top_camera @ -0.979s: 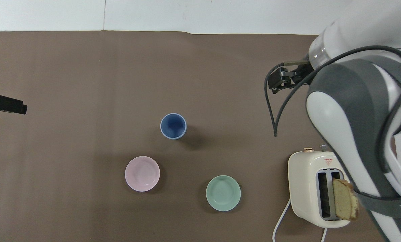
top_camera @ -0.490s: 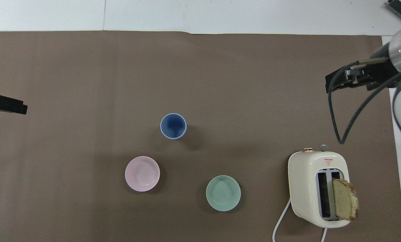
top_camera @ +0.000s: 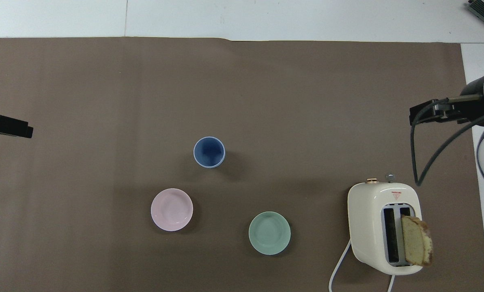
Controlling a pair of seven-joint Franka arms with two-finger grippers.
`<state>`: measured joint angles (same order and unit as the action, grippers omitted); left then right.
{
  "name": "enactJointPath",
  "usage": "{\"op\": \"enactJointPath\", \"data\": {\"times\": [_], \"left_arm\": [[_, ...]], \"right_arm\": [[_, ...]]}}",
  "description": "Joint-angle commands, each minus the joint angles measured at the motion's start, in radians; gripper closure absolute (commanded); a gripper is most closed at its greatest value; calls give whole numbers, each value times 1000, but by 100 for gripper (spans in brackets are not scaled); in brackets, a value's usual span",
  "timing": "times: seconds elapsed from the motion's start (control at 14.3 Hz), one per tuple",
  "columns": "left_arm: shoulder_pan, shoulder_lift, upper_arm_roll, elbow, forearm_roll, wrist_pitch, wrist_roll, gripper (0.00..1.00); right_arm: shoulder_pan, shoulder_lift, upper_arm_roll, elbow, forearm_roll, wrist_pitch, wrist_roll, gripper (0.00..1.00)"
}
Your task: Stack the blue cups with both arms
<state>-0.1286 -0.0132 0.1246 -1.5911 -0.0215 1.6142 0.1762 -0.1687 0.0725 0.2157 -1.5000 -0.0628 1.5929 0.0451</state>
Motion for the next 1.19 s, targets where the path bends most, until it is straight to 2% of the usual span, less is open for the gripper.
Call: {"op": "enactJointPath", "data": {"times": [0.0,1.12], "left_arm": [[11,-1,-9,16,11,-23,0,0],[11,-11,-10,0,11,-25,6,0]], "right_arm": [[-29,-34,13,-45,5,27,-8,0],[-31,-26,14,-46,40,47,-11,0]]}}
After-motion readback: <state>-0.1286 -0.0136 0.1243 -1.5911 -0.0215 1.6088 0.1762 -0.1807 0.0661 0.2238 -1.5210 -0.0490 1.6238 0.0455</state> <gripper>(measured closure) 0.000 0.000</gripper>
